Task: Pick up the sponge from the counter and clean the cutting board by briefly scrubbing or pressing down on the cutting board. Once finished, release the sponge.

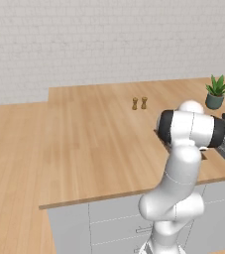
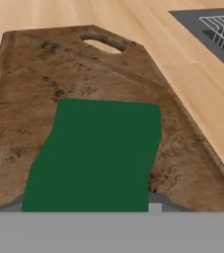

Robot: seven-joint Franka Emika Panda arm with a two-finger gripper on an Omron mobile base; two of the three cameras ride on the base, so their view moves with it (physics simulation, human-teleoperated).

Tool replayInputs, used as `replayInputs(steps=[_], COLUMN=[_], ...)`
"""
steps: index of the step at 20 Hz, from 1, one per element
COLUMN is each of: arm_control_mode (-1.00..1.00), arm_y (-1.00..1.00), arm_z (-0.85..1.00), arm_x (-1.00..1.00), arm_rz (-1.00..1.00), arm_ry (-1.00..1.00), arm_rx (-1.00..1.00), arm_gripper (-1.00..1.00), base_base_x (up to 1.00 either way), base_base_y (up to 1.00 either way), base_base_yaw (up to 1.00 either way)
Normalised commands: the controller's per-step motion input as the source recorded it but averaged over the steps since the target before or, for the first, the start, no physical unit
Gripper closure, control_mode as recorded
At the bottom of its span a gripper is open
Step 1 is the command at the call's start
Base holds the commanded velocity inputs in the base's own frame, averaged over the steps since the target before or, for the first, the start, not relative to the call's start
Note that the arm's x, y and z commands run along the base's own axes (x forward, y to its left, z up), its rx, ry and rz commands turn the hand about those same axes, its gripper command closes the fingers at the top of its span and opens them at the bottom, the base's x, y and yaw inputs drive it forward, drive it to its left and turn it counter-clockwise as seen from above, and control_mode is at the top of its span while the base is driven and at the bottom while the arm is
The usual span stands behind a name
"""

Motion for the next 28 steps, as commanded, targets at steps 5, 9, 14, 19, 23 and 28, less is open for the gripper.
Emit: replayInputs(steps=[5, 9, 14, 19, 23, 28], arm_control_mode=[-1.0, -1.0, -1.0, -1.0, -1.0, -1.0], arm_y=[-0.22, -0.04, -0.02, 0.0, -0.04, -0.13], arm_z=[-0.03, 0.0, -0.03, -0.15, -0.19, -0.28], arm_x=[-0.24, 0.59, 0.81, 0.41, 0.0, -0.25], arm_rz=[0.0, 0.0, 0.0, 0.0, 0.0, 0.0], arm_ry=[0.11, 0.0, 0.0, 0.0, 0.0, 0.0], arm_rx=[0.0, 0.0, 0.0, 0.0, 0.0, 0.0], arm_gripper=[1.0, 1.0, 1.0, 1.0, 1.0, 1.0], base_base_x=[0.0, 0.0, 0.0, 0.0, 0.0, 0.0], base_base_y=[0.0, 0.0, 0.0, 0.0, 0.0, 0.0], base_base_yaw=[0.0, 0.0, 0.0, 0.0, 0.0, 0.0])
